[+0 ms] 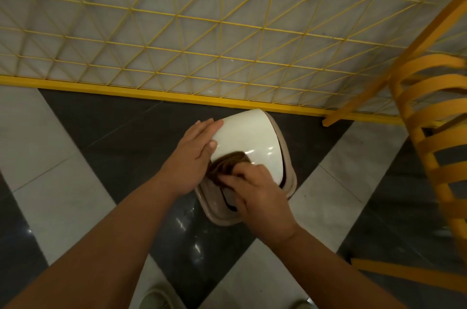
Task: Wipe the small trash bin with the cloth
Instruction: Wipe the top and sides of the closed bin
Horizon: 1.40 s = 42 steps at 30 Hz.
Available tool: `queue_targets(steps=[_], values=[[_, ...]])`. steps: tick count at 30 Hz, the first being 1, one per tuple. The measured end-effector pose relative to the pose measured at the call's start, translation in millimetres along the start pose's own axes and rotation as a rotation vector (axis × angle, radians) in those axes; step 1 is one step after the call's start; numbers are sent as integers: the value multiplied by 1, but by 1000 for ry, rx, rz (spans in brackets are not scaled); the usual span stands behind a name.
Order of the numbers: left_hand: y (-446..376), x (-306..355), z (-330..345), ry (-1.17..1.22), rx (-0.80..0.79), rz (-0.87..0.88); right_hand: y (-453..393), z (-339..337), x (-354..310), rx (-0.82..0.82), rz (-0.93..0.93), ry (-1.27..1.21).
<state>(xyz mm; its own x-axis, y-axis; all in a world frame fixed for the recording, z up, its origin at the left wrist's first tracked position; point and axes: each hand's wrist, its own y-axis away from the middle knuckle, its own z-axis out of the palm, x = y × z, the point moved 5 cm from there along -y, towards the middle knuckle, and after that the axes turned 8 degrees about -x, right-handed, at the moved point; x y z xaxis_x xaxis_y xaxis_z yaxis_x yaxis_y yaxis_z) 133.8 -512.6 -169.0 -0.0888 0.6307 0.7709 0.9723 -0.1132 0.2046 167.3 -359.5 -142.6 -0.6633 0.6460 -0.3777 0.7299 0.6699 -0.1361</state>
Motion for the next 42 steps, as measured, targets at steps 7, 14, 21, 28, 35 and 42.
queue_targets(steps=[7,14,21,28,35,42], values=[[1,6,11,61,37,-14,-12,-26,48,206,344,-75],[20,17,13,-32,148,-127,23,-16,57,95,288,-105],[43,39,16,-441,204,-388,21,-21,91,211,670,-298],[23,36,28,-393,68,-27,39,-5,37,-38,152,-164],[22,33,30,-265,92,-52,38,-17,51,69,290,-147],[23,35,30,-283,90,-55,69,-2,76,-36,303,-58]])
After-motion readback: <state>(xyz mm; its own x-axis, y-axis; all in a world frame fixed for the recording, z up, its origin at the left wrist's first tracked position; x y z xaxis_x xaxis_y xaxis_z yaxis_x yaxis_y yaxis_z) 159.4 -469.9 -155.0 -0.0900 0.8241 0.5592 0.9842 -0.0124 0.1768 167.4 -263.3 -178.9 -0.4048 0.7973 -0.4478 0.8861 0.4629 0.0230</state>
